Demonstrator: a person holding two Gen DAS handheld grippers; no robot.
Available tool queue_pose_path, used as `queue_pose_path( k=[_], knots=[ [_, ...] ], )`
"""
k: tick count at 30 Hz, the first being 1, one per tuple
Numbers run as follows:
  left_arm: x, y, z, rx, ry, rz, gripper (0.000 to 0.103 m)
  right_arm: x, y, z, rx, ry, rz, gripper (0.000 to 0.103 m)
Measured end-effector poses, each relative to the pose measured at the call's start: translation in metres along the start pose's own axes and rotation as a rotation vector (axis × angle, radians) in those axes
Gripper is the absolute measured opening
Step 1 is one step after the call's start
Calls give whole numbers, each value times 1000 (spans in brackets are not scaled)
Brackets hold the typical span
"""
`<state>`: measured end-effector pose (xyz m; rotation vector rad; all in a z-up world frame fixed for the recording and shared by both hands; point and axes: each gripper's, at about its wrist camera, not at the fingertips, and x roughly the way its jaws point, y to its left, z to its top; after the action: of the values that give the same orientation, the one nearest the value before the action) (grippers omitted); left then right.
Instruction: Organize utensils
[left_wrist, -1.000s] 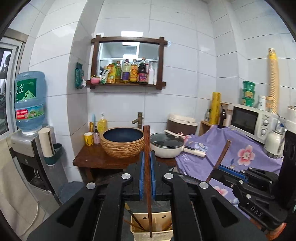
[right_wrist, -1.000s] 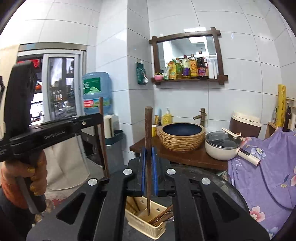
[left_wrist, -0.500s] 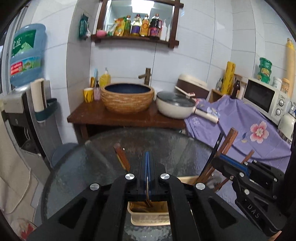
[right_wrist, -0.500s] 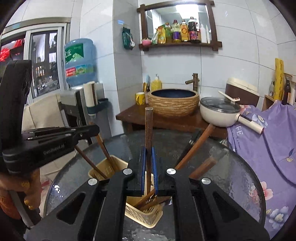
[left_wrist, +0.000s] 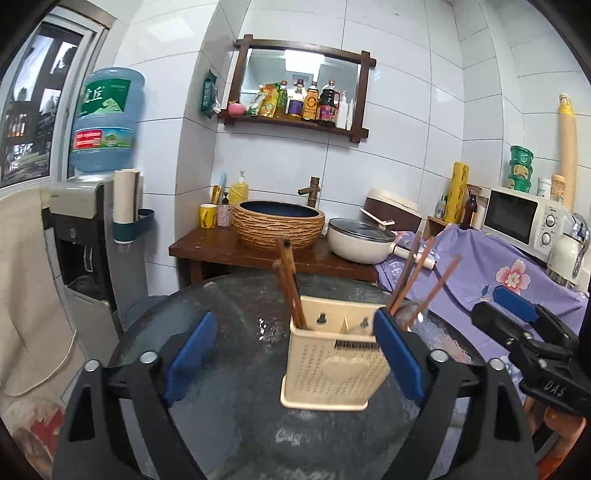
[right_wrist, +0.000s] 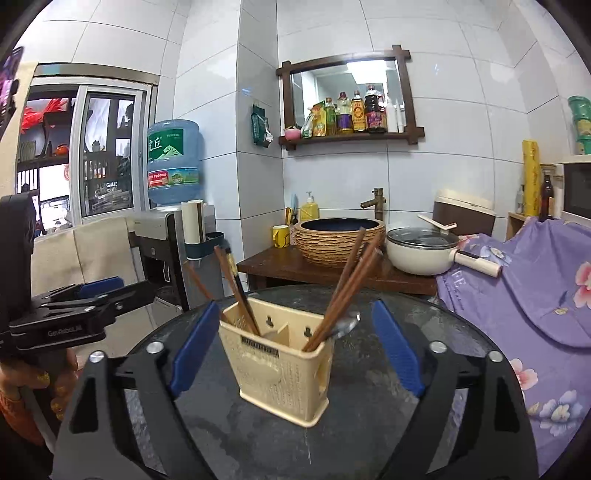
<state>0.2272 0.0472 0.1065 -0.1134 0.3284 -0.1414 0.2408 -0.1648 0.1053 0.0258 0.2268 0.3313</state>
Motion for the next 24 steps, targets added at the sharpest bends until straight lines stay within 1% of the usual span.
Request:
queue_pose_path(
  k=[3, 5, 7, 10, 14, 18, 20, 24],
  knots=[
    [-29, 2, -31, 13, -40, 38, 96, -30, 6, -26, 4, -6, -5, 92],
    [-43, 3, -51, 25, -44, 64, 97, -48, 10, -46, 3, -4, -4, 94],
    [-56, 5, -76, 12, -26, 88, 97, -67, 16, -71, -3, 11, -4, 95],
    [-74, 11, -108, -24, 12, 91, 97, -95, 27, -102, -28, 23, -5, 96],
    [-101, 11, -139, -49, 35, 90, 97, -133, 40, -133, -69, 11, -3, 97],
    [-127, 1, -151, -25, 16, 63, 97, -169, 50, -150, -101, -5, 9, 97],
    [-136, -6, -151, -11, 13, 46, 97, -180, 52, -154, -104, -5, 11, 97],
    [-151, -23, -151, 43, -21, 43, 97, -192, 55, -156, -100, -8, 17, 97]
  ],
)
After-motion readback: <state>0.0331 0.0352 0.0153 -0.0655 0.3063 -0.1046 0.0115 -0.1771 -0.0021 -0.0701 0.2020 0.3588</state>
